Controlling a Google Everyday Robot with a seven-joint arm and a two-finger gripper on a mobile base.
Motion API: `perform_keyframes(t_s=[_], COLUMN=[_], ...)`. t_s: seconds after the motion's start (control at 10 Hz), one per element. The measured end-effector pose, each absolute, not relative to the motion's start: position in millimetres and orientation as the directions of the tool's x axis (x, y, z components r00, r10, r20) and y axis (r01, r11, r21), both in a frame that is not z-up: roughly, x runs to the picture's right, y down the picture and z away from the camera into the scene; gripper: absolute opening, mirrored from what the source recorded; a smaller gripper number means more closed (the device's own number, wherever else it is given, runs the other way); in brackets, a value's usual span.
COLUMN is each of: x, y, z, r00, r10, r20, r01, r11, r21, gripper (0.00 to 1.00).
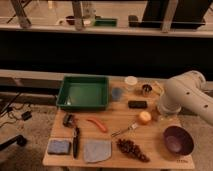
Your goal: Place towel in tray
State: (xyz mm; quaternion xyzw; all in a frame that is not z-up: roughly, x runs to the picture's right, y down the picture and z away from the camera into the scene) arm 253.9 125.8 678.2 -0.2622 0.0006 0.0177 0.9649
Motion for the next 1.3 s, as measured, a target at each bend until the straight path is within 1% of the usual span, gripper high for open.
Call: perform_keyframes(t_s=[0.5, 1.0, 1.3], x=[150.7, 62.8, 12.3], y=[157.6, 216.3, 242.5], z=[669.3, 632.1, 630.8], r00=[0.994, 0.956, 0.915], r10=[-0.067, -0.181, -0.246], r20=[0.081, 0.231, 0.320], r01=[0.098, 0.276, 0.383], r11=[0.874, 0.820, 0.781], r21=[-0.476, -0.501, -0.494], gripper=[0.80, 0.80, 0.80])
